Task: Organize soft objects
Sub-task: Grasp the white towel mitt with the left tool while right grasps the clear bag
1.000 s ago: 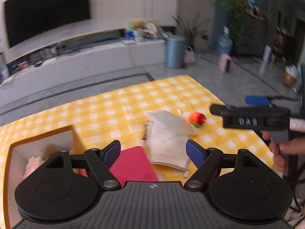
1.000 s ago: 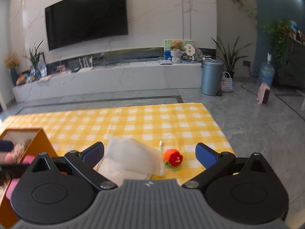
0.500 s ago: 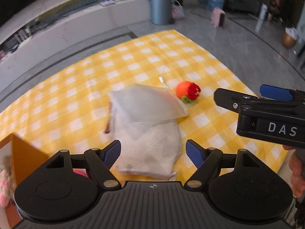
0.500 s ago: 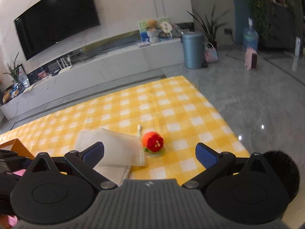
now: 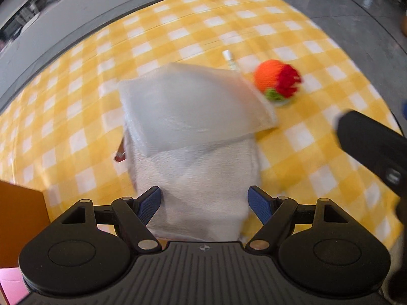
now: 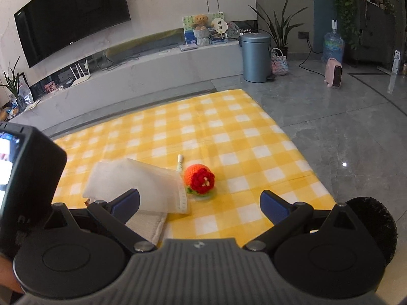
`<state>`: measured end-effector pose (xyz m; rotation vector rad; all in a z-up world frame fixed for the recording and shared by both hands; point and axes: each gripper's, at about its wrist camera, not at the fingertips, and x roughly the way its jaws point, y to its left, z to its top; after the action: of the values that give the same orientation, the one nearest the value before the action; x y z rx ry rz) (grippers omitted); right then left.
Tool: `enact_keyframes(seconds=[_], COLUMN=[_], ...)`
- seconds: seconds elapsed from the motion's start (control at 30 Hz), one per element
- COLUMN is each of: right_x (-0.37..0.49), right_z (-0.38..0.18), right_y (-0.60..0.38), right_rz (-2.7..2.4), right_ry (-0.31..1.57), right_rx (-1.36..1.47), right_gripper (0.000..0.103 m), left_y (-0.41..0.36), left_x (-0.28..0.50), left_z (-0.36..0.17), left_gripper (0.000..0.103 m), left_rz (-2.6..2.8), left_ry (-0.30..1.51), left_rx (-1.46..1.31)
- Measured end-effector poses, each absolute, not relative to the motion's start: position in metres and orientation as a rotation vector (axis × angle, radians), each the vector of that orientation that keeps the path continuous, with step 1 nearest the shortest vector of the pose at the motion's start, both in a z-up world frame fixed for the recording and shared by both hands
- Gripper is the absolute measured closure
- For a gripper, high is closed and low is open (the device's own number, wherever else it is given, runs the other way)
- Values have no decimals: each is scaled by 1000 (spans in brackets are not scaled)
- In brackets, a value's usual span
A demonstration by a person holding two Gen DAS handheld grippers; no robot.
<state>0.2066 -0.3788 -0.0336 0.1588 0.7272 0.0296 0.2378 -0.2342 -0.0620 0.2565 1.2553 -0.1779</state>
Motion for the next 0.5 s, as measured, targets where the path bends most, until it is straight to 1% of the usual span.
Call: enact_keyframes(seconds=[0.03,0.07,0.1,0.17,0.27,0.5], right_x=[206,206,206,207,210,210], right_z=[-34,-34,-35,-34,-36,-39], right_y=[-381,-382,-384,-383,-379,-371], right_rz=[32,35,35,30,26,57], right_ry=[726,725,726,722,730,742], right_rx=[169,181,189,183,156,130], right_gripper=[4,4,4,4,4,4], left_y=[-233,-234,-234,-234,-234,-226], left_x=[237,237,236,232,220,177], left_z=[-64,-65,-65,-60,-48,-22], left_gripper=[40,59,60,73,82,83], left_rz=[-181,-184,-194,-223,-298,-418], left_ry=[1260,1267,1276,1277,1291,1293], left_rx=[262,271,273,268,280,305])
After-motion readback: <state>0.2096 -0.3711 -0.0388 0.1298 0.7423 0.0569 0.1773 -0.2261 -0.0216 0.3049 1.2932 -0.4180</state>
